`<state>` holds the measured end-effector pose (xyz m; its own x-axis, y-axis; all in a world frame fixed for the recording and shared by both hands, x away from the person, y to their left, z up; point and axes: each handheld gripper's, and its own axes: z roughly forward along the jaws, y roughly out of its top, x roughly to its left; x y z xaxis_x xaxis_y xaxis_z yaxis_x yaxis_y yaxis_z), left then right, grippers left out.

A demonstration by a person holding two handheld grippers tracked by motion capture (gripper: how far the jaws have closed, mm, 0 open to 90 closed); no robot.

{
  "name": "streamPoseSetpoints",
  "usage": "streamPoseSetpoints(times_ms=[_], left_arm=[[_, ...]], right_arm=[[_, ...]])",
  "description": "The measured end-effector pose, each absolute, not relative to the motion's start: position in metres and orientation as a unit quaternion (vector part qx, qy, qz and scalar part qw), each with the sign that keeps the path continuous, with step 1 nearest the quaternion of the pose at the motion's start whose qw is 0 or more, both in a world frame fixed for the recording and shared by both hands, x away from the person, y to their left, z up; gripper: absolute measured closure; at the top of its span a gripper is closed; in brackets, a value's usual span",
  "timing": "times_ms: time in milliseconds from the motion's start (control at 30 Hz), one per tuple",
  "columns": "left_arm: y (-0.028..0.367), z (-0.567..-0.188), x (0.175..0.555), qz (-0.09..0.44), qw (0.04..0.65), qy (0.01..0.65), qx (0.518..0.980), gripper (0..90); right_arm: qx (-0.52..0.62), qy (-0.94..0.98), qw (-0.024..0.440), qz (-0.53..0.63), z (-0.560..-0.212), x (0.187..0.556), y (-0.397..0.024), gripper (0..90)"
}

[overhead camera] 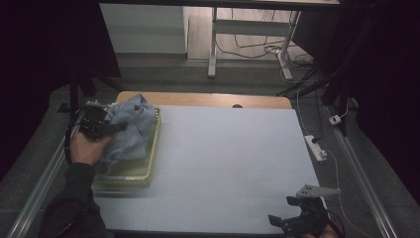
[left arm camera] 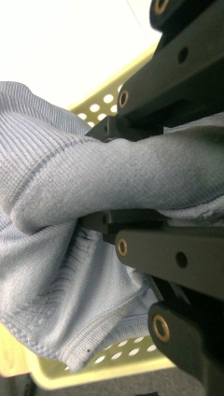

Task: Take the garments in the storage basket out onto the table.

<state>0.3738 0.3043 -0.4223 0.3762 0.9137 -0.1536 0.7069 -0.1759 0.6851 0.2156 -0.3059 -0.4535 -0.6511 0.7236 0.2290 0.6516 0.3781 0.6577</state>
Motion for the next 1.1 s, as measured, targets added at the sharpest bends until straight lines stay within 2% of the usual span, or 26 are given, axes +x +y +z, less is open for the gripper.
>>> streamPoseSetpoints(times_ms=[567, 1100], left_arm=[[0.306, -0.390, 0.356, 0.184, 0.418, 0.513, 0.726, 66.7], [0.286, -0.368, 0.346, 0.199, 0.441, 0.474, 0.736, 66.2]], right_arm=[[0.415, 0.829, 0.049, 0.372, -0.454, 0.216, -0.306, 1.5], [0.417, 0.827, 0.049, 0.374, -0.453, 0.216, -0.306, 1.2]])
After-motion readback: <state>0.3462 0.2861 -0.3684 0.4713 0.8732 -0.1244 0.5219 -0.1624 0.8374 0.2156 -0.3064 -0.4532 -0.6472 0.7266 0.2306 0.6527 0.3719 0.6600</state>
